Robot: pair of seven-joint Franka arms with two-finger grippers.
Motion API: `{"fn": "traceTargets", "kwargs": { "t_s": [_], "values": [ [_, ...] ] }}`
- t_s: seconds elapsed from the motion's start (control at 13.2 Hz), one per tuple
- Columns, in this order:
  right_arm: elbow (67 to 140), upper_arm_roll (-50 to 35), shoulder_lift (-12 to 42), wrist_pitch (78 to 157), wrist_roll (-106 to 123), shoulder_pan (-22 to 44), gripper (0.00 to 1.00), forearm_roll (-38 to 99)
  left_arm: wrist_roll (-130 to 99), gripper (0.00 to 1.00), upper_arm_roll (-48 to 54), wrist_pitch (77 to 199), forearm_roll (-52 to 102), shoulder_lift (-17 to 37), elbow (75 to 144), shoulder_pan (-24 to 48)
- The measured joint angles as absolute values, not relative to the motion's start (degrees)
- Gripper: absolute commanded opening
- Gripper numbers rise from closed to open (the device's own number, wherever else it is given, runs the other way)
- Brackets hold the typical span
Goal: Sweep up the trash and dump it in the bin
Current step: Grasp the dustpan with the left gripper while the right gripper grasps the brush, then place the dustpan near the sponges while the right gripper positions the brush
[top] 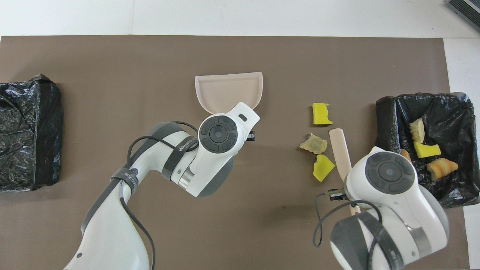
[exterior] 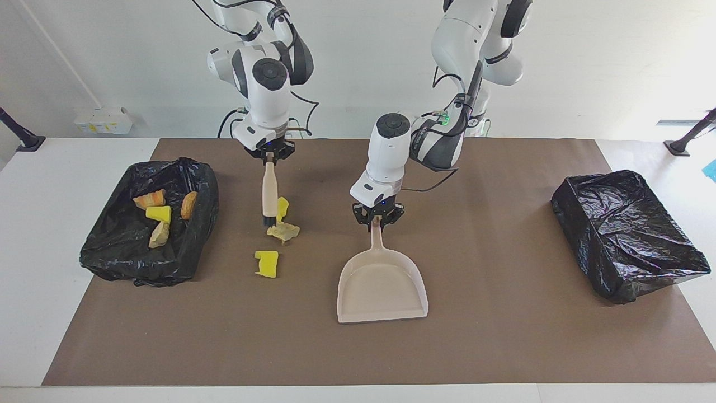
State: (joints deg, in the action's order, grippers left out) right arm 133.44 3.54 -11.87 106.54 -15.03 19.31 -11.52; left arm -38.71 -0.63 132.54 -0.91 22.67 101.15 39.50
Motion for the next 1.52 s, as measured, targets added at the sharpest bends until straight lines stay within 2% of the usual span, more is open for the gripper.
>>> {"fn": "traceTargets", "kwargs": {
  "t_s": [0.53, 0.91, 1.21, 1.52],
  "values": [
    [135.09, 2.74, -4.40, 109.21, -14.04, 17.78, 0.00, -9.90, -35.55, 0.00, -2.76, 127.59, -1.23, 19.46, 100.88, 36.32],
    [134.17, 2.55, -2.03, 113.19, -14.05, 19.34, 0.00, 4.31, -13.36, 0.00, -2.95, 121.54, -1.36, 15.73, 100.76, 31.03],
    [130.23, 2.49, 1.21, 114.83, -14.94, 23.42, 0.00, 13.38, 9.52, 0.00, -3.00, 116.72, -1.32, 14.01, 100.76, 26.61],
    [123.69, 2.67, 3.06, 110.50, -20.80, 24.86, 0.00, 14.05, 33.19, 0.00, -3.01, 111.94, -1.31, 13.97, 100.83, 24.43]
  ]
}}
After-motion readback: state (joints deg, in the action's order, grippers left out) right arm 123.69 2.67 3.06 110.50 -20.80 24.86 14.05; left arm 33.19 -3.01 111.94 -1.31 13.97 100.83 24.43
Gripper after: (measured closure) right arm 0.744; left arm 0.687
